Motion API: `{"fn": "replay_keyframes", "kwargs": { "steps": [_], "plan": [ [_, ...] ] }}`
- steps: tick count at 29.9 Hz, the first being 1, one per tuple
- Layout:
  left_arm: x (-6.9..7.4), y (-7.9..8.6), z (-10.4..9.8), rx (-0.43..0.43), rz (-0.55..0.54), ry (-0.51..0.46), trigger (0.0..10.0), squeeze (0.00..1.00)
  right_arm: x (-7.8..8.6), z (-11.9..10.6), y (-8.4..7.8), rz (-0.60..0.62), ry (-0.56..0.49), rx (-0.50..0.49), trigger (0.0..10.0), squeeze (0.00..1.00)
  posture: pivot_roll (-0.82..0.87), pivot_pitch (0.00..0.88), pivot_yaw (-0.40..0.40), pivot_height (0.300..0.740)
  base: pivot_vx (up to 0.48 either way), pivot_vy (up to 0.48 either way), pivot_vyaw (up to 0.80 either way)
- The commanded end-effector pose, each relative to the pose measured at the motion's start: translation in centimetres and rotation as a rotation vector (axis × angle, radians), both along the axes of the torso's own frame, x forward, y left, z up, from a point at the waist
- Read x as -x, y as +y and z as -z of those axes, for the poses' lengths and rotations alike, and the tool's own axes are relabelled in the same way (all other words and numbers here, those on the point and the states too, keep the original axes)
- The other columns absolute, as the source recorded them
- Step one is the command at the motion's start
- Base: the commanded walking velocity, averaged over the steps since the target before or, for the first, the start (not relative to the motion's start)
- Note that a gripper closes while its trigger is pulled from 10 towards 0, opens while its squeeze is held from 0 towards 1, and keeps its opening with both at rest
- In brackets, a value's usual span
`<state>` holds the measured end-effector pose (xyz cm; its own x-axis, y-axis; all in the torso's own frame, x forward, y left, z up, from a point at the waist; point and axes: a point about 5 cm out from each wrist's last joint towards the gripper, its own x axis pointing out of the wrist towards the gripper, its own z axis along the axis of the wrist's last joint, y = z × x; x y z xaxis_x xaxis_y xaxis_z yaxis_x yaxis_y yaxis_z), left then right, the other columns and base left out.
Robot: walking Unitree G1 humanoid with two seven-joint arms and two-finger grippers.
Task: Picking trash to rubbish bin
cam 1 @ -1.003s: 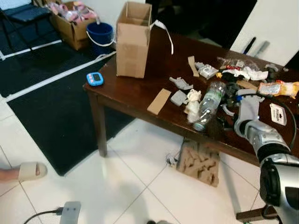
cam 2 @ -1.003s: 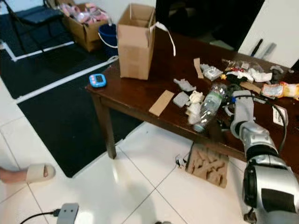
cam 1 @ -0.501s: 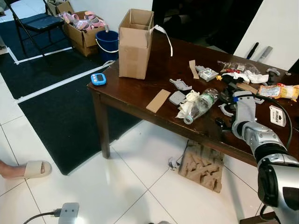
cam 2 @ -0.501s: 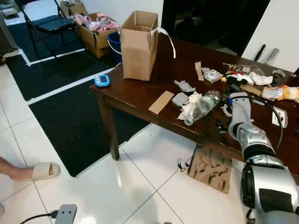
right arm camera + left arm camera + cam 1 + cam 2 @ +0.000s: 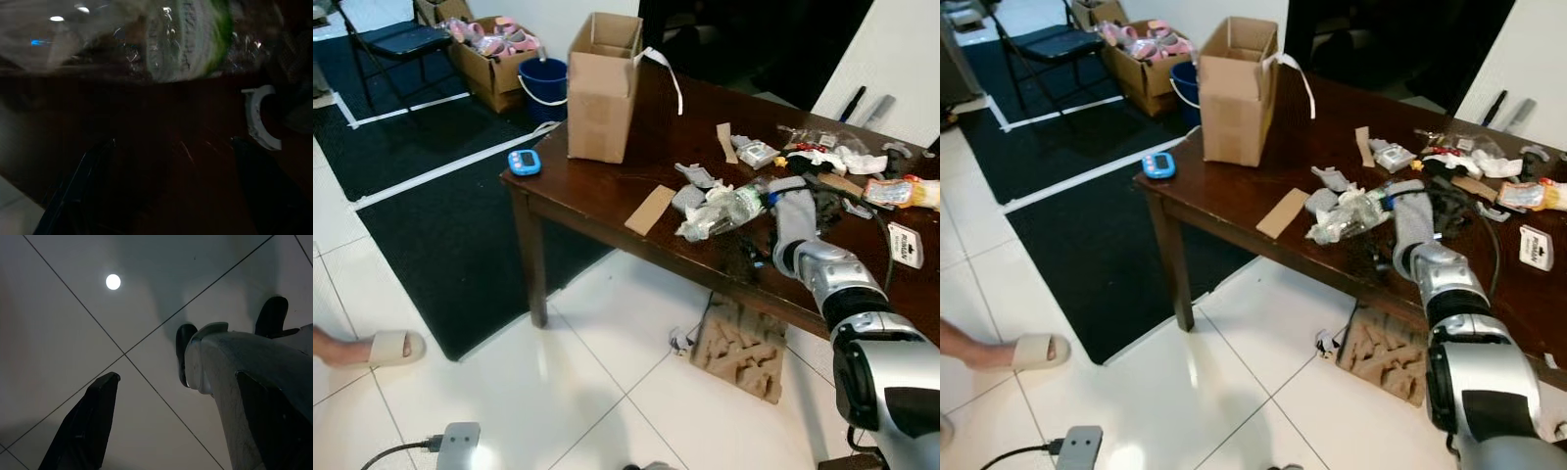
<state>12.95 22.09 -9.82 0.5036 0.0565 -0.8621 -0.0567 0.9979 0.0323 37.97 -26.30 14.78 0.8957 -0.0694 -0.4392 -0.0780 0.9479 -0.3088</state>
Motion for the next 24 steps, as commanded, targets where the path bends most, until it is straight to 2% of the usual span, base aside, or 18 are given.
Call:
{"fn": "replay_keyframes", "kwargs": {
  "steps": [1,10,16,24],
  "plan": [
    [1.7,-0.7,0.7,0.022,0.006,0.063,10.0,0.00,0.7,1.0,-1.0,0.035,0.058,0.067,10.0,0.00,0.22,0.114,-0.084,0.740,0.000,0.000,0.00],
    [1.9,-0.6,0.8,0.022,0.008,0.071,10.0,0.00,0.8,0.8,-1.6,0.065,0.057,0.119,10.0,0.00,0.22,0.115,-0.084,0.740,0.000,0.000,0.00],
    [2.1,-0.6,0.8,0.021,0.012,0.074,10.0,0.00,1.2,2.2,-0.9,0.010,0.126,0.222,10.0,0.00,0.22,0.125,-0.079,0.740,0.000,0.000,0.00],
    [2.3,-0.6,0.8,0.022,0.010,0.075,10.0,0.00,1.4,3.2,0.0,-0.023,0.159,0.260,10.0,0.00,0.22,0.134,-0.079,0.740,0.000,0.000,0.00]
  ]
}}
